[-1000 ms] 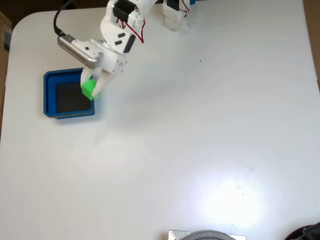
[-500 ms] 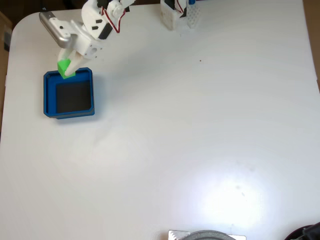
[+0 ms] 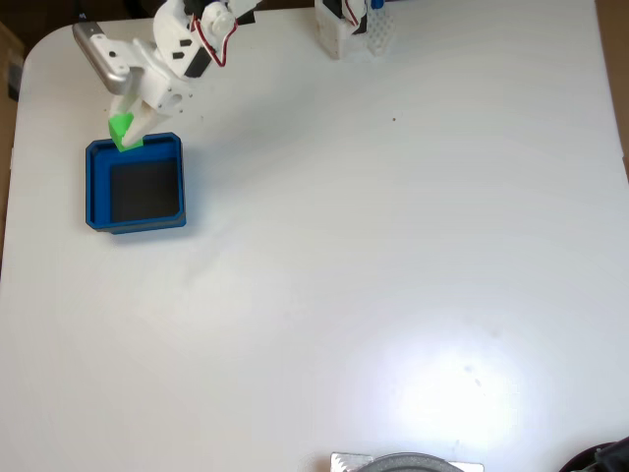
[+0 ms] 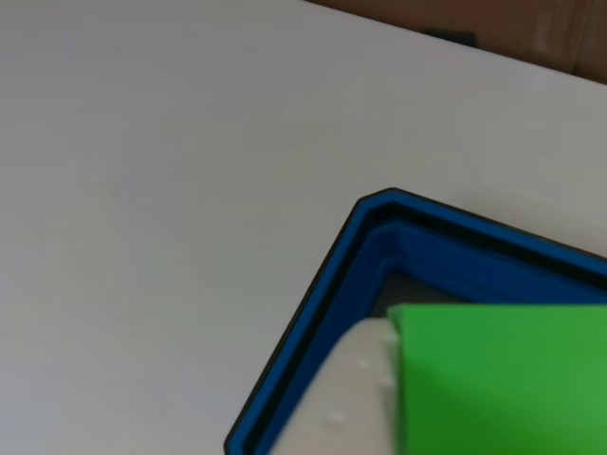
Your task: Pick up green cube and drop it in the blue box
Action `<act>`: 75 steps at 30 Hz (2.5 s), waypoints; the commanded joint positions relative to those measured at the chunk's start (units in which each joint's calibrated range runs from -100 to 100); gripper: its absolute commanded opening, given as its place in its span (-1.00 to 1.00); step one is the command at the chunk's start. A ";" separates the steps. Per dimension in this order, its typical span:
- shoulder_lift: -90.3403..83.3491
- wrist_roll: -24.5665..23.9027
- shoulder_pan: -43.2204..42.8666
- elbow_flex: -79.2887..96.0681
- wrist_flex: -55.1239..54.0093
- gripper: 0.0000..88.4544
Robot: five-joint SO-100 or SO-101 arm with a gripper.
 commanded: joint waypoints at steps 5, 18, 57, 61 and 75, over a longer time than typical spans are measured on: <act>-0.58 0.15 0.55 -1.13 -0.99 -0.97; 7.28 0.20 0.40 -2.30 -1.72 -0.97; 22.49 0.20 1.01 -12.53 -11.51 -0.97; 22.49 0.00 1.47 -12.26 -11.59 -0.97; 22.24 -0.05 1.54 -11.90 -10.85 -0.96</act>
